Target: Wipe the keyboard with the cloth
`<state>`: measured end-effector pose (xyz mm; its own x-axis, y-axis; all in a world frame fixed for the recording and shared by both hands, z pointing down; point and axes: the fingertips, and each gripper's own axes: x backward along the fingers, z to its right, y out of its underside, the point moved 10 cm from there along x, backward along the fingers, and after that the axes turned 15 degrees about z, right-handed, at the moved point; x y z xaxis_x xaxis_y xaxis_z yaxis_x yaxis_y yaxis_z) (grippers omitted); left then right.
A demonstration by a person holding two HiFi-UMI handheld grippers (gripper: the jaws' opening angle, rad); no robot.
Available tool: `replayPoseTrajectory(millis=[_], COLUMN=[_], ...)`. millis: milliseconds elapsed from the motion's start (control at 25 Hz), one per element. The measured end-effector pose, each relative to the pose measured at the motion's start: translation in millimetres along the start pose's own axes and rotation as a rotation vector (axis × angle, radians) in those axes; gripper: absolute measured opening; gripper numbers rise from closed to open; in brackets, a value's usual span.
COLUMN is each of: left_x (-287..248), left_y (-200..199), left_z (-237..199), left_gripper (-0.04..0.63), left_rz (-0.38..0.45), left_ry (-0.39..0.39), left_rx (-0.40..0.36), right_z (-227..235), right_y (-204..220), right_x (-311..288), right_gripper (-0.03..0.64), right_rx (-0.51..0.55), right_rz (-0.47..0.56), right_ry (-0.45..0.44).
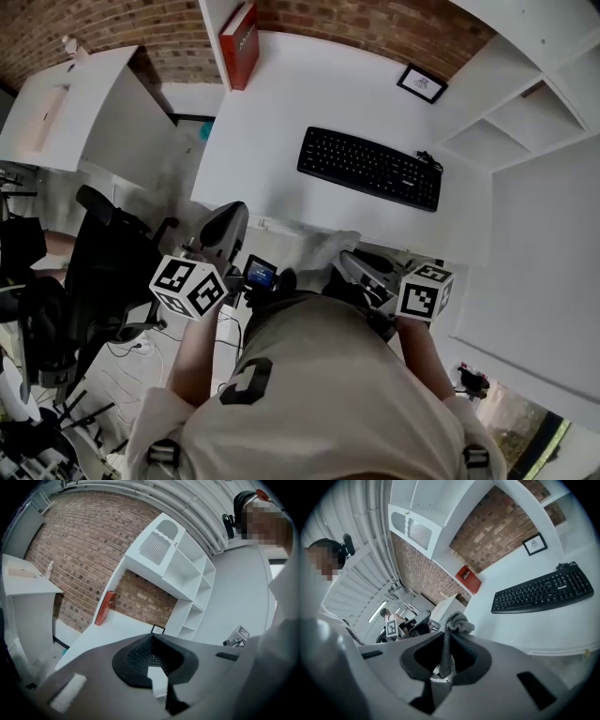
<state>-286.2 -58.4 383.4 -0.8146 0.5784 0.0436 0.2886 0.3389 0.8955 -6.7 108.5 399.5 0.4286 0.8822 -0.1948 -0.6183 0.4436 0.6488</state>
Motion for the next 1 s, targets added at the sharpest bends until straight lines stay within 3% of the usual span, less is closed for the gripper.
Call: replayPoseTrajectory(millis=[160,560,760,1000], left_x=[-21.0,-54.9,-62.2,-68.6], left_y=[0.9,-1.2,6.2,11.6], left_z=[5.4,22.8,38.5,45.8], left_gripper=[0.005,0.005,0.005,0.005], left_rz=[-0.004,0.031,0.024,0.03], left_ry=[-0.039,-0.241,-0.311,-0.383], left_rx=[-0.03,-0.073,-0.07,-0.07], right_z=[29.3,91.9,116.8,138.9], right_y=[-27.2,-83.0,-86.1,-94.5], right_x=[-12.4,-65.3,-96.9,-142.7], right_gripper=[0.032,0.032,0.032,0.032], right_rx=[-0.009,-0.053,-0.14,-0.045], right_rz=[-0.011,-0.109,-0.176,-0.255], right_ry=[-0.008,-0.091,-0.1,-0.103])
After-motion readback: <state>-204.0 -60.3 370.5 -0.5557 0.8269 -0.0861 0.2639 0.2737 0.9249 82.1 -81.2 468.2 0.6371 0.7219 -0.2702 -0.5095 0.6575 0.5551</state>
